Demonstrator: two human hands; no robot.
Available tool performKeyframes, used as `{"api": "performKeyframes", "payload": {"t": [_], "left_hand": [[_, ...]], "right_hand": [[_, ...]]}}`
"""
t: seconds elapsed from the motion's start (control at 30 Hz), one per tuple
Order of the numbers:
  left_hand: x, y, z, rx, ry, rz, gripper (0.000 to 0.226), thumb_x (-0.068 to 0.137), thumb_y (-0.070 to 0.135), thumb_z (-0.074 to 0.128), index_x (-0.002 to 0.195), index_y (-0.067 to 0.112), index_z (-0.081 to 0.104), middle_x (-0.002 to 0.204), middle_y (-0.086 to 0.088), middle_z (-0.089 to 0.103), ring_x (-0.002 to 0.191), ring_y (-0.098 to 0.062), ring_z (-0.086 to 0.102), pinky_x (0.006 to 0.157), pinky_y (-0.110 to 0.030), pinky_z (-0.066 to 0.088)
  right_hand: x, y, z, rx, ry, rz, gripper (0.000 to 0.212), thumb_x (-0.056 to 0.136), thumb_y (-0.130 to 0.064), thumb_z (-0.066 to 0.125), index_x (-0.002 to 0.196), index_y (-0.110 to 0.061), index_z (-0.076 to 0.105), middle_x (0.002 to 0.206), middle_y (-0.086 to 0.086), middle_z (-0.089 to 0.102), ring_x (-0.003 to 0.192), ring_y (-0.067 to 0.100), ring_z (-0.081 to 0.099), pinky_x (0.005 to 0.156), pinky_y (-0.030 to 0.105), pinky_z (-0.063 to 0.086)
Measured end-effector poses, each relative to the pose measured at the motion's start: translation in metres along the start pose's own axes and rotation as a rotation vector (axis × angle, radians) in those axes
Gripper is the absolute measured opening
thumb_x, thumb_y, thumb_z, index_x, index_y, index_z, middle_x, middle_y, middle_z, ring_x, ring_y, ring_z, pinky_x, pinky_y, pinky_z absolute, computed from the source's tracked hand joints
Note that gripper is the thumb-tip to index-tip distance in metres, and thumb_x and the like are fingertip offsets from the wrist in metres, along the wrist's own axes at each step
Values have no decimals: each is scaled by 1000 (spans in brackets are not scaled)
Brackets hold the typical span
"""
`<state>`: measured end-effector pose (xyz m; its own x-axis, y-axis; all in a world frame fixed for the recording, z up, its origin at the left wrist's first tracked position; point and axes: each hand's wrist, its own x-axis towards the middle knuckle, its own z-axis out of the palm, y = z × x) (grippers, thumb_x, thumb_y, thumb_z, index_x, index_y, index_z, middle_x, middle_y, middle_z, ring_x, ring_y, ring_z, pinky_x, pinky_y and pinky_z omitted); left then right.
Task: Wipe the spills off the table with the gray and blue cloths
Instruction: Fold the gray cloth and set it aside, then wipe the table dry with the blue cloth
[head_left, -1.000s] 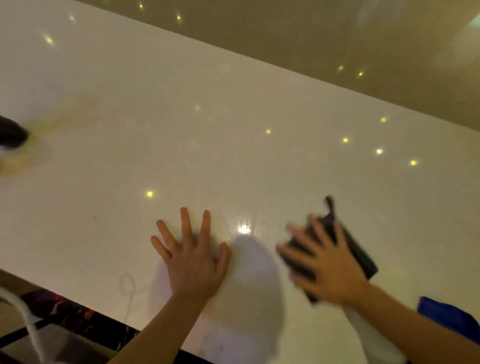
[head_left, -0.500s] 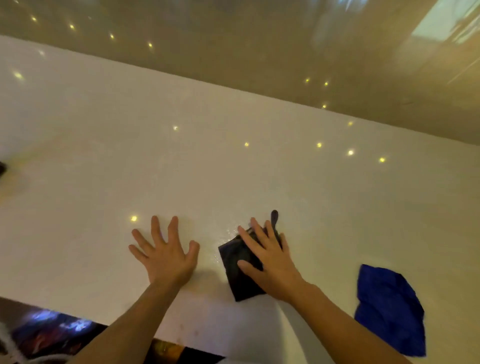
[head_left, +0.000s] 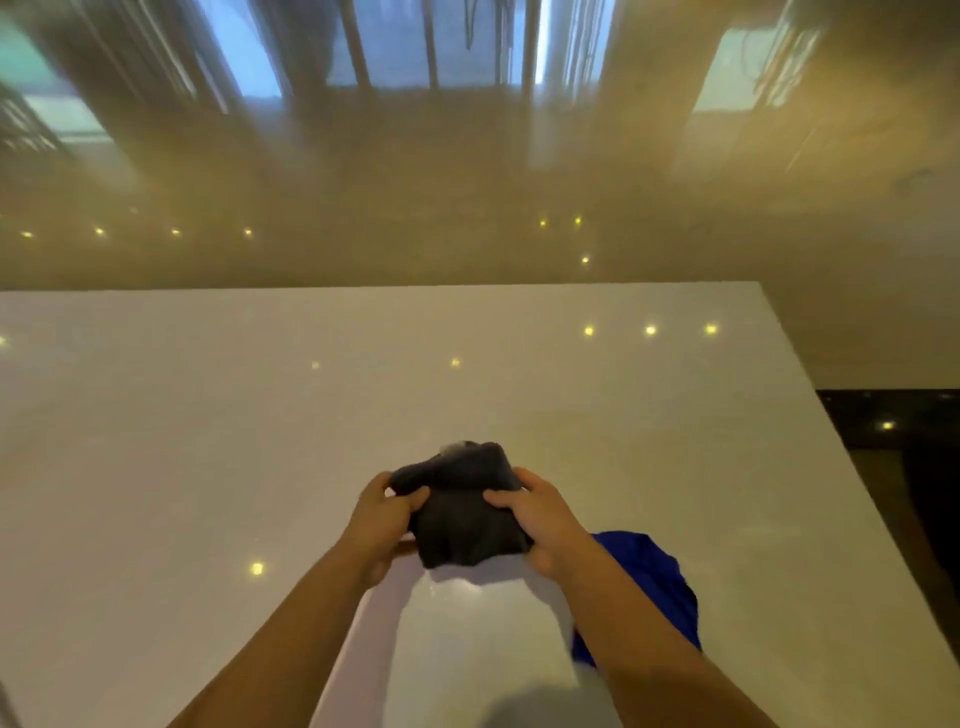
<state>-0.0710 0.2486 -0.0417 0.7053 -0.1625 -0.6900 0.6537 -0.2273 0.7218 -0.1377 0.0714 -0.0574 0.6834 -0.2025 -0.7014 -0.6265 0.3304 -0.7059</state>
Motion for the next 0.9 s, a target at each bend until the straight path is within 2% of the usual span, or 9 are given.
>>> {"api": "performKeyframes", "payload": {"t": [0.3, 0.4, 0.47, 0.53, 0.6, 0.67, 0.73, 0.83, 0.9], "left_hand": [[73, 45, 217, -40, -60, 133, 40, 92, 12, 64, 130, 18, 53, 122, -18, 65, 104, -34, 66, 91, -50, 58], [64, 13, 213, 332, 160, 133, 41, 89, 28, 69, 124, 16, 53, 122, -13, 63, 99, -26, 63, 93, -46, 56], [38, -24, 206, 645, 114, 103, 44, 82, 51, 69, 106, 17, 55, 109, -7, 66, 84, -15, 61, 77, -33, 56], [4, -63, 206, 876, -26, 46, 64, 70, 69, 69, 105, 18, 53, 103, -3, 64, 83, -14, 61, 67, -26, 47], [-16, -87, 212, 951, -61, 69, 51, 72, 57, 72, 98, 16, 54, 97, -4, 63, 84, -17, 62, 70, -30, 49], [-23, -91, 212, 875, -62, 74, 25, 80, 31, 71, 70, 16, 52, 73, -2, 60, 65, -12, 55, 67, -33, 50], [-23, -85, 200, 638, -65, 42, 30, 82, 12, 68, 61, 17, 47, 64, -1, 53, 60, -13, 51, 65, -32, 50], [-31, -77, 162, 256, -69, -70, 15, 81, 0, 71, 88, 6, 59, 88, -18, 64, 82, -27, 60, 80, -44, 55], [-41, -78, 135, 12, -176, -223, 31, 81, 0, 74, 110, -3, 64, 111, -26, 67, 92, -30, 62, 82, -44, 57]], "right_hand": [[39, -39, -206, 159, 242, -129, 35, 97, -6, 65, 128, -18, 58, 121, 14, 67, 105, 30, 68, 83, 41, 65], [20, -5, -230, 61, 398, -74, 50, 94, -4, 67, 140, -18, 50, 127, 7, 58, 105, 24, 63, 86, 31, 59], [-2, 32, -233, -242, 508, 36, 50, 91, -23, 75, 136, -17, 53, 130, 9, 60, 104, 22, 61, 91, 35, 54], [-28, 66, -223, -515, 375, 120, 52, 85, -41, 80, 123, -19, 53, 123, 7, 65, 97, 19, 62, 77, 27, 54], [-42, 88, -208, -595, 253, 106, 43, 84, -38, 80, 111, -21, 51, 116, 8, 70, 86, 15, 64, 62, 21, 51], [-46, 92, -192, -530, 238, 74, 23, 87, -22, 77, 100, -10, 63, 109, 17, 75, 87, 23, 71, 71, 37, 61], [-48, 87, -184, -302, 217, 80, 18, 87, -7, 75, 102, -1, 69, 104, 20, 76, 92, 32, 73, 81, 48, 62], [-59, 73, -173, 10, 64, 60, 39, 85, -1, 76, 123, -9, 67, 104, 12, 79, 96, 32, 75, 77, 43, 63], [-65, 66, -160, 148, -55, 58, 44, 85, 4, 74, 124, -16, 66, 110, 11, 80, 102, 33, 75, 80, 46, 63]]}}
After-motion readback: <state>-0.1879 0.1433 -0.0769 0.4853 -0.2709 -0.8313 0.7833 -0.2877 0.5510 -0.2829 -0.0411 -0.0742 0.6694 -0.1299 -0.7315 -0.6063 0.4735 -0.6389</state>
